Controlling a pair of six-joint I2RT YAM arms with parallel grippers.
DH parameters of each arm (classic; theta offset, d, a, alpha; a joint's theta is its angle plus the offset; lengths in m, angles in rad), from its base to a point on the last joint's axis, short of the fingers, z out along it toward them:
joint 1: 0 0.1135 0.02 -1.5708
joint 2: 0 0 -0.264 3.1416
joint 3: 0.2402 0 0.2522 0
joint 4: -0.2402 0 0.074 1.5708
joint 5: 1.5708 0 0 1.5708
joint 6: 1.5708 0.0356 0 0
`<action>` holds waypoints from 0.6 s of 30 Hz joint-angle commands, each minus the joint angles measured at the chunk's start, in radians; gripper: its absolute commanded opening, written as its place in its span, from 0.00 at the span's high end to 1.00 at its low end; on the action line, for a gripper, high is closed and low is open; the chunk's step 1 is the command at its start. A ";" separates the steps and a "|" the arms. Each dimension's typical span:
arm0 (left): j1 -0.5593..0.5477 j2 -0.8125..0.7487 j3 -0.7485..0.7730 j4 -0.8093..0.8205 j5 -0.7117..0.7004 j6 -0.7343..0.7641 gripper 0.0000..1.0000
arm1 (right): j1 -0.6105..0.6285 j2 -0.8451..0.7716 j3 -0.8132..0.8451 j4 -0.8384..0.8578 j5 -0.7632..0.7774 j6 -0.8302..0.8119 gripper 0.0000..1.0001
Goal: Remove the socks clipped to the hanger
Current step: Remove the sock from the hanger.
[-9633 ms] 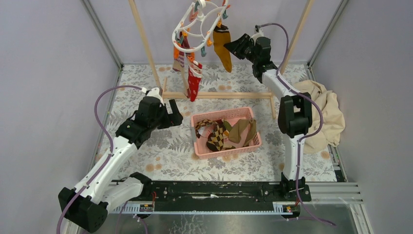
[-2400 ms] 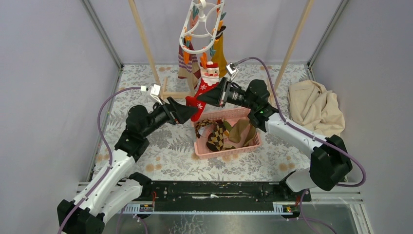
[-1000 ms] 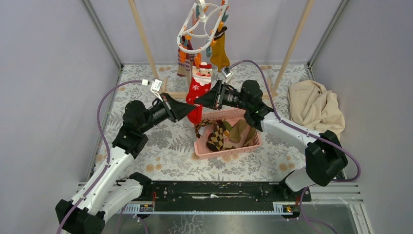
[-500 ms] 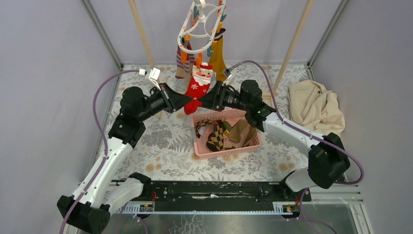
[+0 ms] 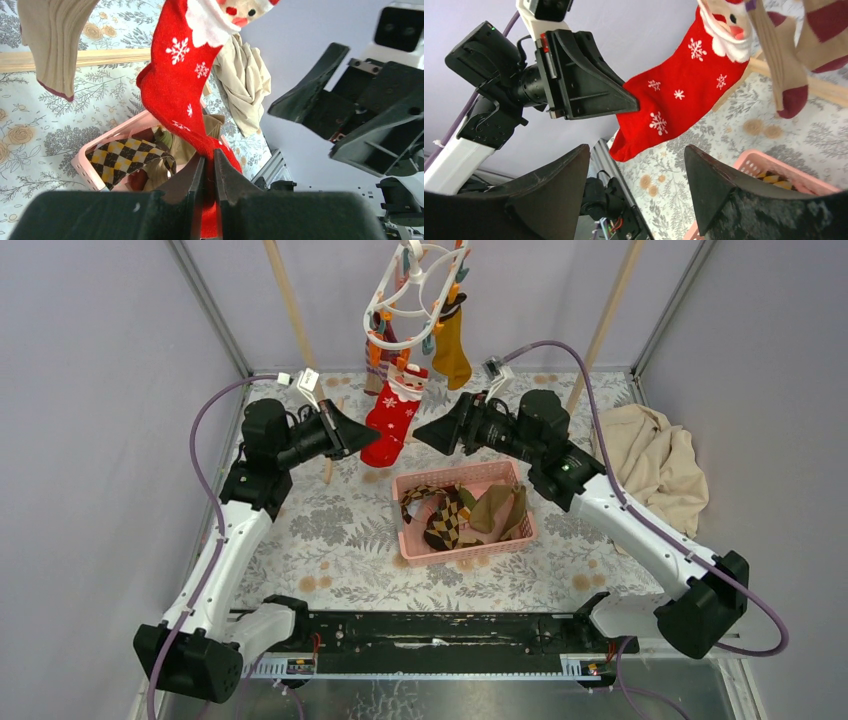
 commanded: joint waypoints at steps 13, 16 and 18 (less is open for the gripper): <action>0.044 0.024 0.059 -0.038 0.107 0.036 0.83 | 0.009 0.000 0.185 -0.042 0.131 -0.210 0.29; 0.045 0.026 0.059 -0.040 0.112 0.038 0.83 | 0.008 0.024 0.235 -0.030 0.148 -0.244 0.32; 0.044 0.027 0.058 -0.041 0.116 0.037 0.83 | 0.009 0.046 0.269 -0.020 0.152 -0.266 0.34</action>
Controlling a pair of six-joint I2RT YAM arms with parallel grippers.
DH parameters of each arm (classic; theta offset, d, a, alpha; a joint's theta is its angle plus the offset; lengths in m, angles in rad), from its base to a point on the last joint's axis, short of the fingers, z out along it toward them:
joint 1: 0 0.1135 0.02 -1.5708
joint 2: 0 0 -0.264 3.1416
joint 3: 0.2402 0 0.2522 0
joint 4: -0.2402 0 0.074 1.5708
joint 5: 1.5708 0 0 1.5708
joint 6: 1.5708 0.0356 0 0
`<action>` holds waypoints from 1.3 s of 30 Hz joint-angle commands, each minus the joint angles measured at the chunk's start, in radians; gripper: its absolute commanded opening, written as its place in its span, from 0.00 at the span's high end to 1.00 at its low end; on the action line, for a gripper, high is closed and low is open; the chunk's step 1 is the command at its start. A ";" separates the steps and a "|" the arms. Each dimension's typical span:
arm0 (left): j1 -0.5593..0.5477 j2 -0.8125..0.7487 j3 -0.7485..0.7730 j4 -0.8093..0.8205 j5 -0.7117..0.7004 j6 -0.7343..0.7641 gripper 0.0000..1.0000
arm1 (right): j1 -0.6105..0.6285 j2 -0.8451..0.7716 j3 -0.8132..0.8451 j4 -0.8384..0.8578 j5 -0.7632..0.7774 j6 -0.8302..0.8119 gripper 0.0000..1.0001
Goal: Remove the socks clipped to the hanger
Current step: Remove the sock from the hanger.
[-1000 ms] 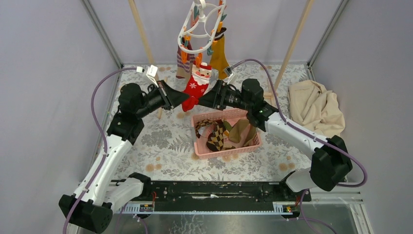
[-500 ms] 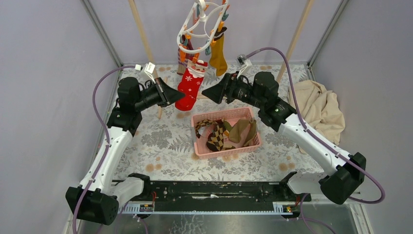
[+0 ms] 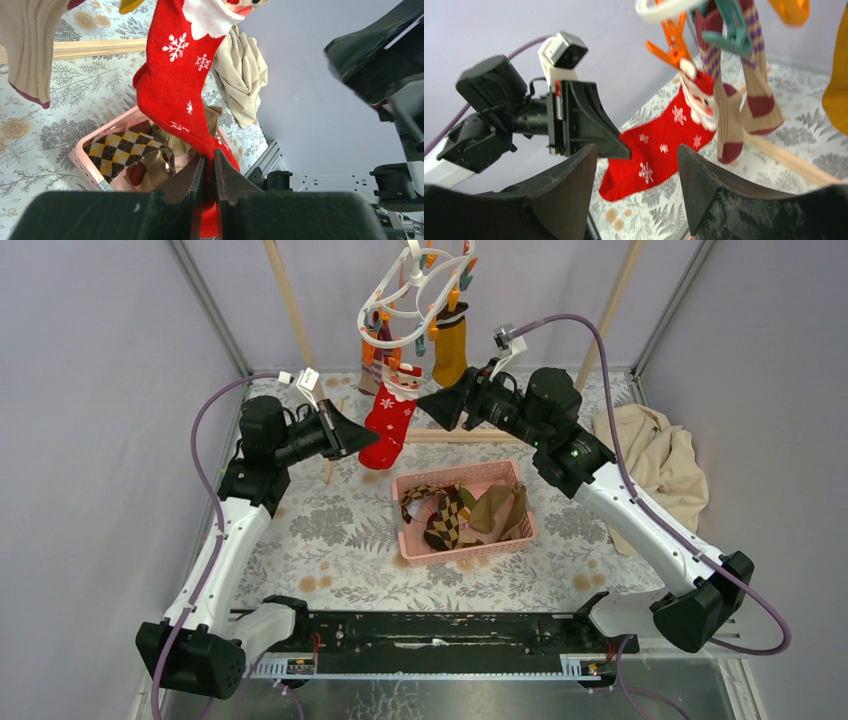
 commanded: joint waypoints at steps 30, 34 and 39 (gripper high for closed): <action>0.033 0.018 0.143 -0.088 0.145 -0.004 0.83 | 0.052 0.238 0.349 0.024 0.130 -0.316 0.35; 0.046 0.017 0.171 -0.089 0.182 -0.028 0.83 | 0.051 0.244 0.347 0.030 0.125 -0.321 0.35; 0.063 0.013 0.184 -0.074 0.224 -0.062 0.83 | 0.052 0.255 0.349 0.046 0.123 -0.317 0.35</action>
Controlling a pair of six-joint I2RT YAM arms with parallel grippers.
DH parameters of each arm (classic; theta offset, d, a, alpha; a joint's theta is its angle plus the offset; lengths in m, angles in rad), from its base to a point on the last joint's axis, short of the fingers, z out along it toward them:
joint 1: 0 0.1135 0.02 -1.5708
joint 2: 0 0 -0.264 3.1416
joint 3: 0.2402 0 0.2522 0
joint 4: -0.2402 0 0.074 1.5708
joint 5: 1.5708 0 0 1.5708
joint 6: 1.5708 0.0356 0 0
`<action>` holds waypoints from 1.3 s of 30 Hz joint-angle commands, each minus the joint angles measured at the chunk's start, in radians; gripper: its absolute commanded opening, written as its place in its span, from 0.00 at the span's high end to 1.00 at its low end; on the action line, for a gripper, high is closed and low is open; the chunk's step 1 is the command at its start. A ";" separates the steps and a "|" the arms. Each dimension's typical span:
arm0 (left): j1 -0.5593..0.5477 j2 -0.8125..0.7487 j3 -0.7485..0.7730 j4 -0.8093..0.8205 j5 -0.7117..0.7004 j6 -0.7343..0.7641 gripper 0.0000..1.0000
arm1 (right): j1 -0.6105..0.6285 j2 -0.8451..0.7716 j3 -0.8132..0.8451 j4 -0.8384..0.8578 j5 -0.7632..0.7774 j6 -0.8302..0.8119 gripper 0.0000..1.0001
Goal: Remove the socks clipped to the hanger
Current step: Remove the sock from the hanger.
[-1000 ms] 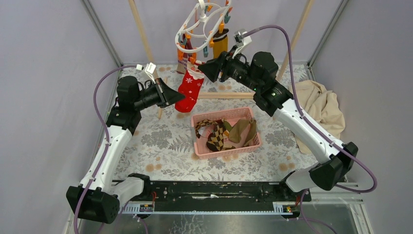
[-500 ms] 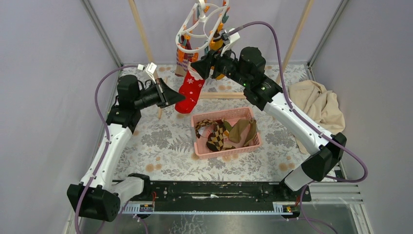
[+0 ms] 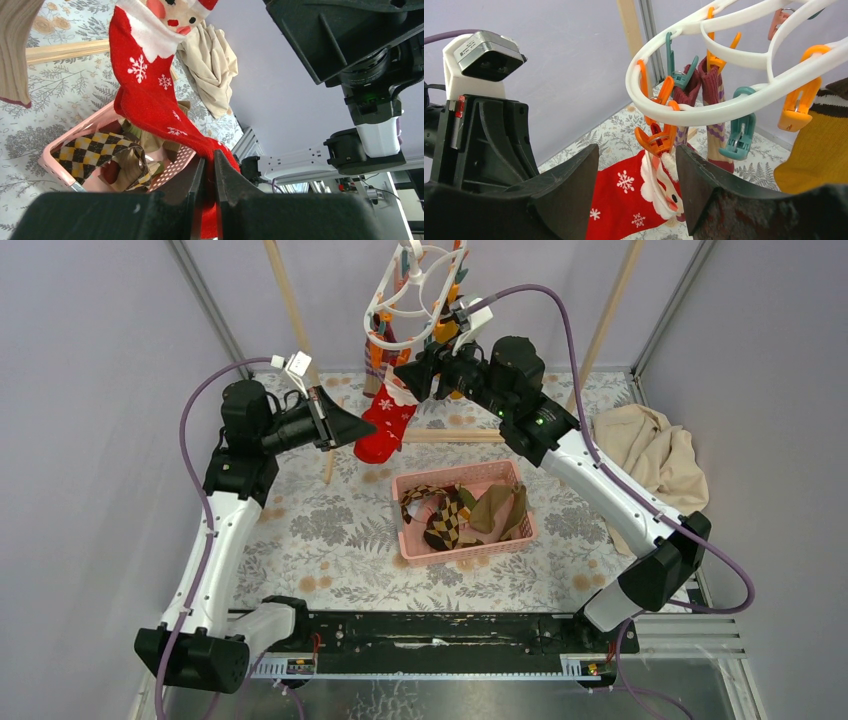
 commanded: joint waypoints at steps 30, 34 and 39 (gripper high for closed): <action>0.031 -0.024 -0.020 0.113 0.132 -0.138 0.83 | 0.011 0.061 0.055 0.130 0.067 -0.013 0.40; 0.031 -0.026 -0.026 0.117 0.133 -0.139 0.83 | 0.010 0.063 0.058 0.142 0.070 -0.008 0.42; 0.031 -0.025 -0.032 0.120 0.133 -0.139 0.83 | 0.011 0.061 0.053 0.158 0.075 -0.005 0.46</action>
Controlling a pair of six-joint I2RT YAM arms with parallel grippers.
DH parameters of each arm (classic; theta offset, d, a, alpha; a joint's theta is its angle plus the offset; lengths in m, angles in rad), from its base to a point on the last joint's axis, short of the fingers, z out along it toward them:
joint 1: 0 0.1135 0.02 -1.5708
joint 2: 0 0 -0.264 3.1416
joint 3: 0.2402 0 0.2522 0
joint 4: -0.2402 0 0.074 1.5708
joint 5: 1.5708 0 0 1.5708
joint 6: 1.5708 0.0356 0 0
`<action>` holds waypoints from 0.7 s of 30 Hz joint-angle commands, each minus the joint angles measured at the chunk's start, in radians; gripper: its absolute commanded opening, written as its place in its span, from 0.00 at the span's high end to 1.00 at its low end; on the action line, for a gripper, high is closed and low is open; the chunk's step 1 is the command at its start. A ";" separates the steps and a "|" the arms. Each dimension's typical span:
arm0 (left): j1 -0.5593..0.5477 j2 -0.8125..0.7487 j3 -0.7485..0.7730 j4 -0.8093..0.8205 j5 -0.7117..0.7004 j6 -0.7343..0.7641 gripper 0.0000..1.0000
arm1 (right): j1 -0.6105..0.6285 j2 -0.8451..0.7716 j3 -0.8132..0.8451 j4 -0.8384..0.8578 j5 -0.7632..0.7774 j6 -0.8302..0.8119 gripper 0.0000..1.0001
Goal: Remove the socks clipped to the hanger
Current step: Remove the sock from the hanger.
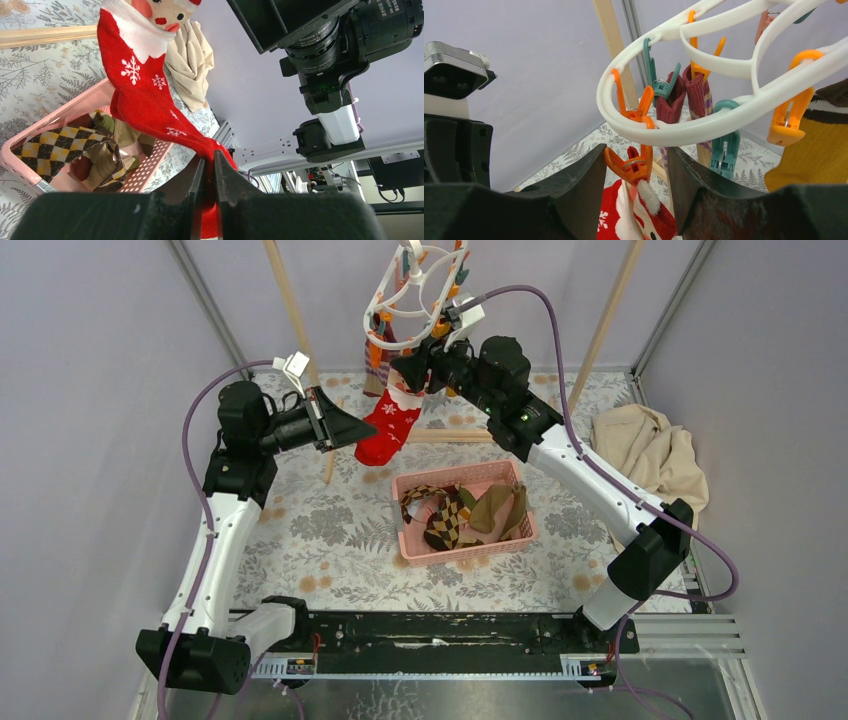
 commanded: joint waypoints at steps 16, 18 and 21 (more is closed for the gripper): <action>0.011 -0.025 -0.018 0.062 0.030 -0.019 0.83 | 0.009 -0.015 0.037 0.074 0.034 -0.001 0.85; 0.011 -0.024 -0.018 0.061 0.030 -0.019 0.83 | 0.010 -0.015 0.037 0.071 0.037 -0.002 0.89; 0.011 -0.026 -0.020 0.061 0.030 -0.020 0.83 | 0.010 -0.015 0.036 0.071 0.039 -0.002 0.95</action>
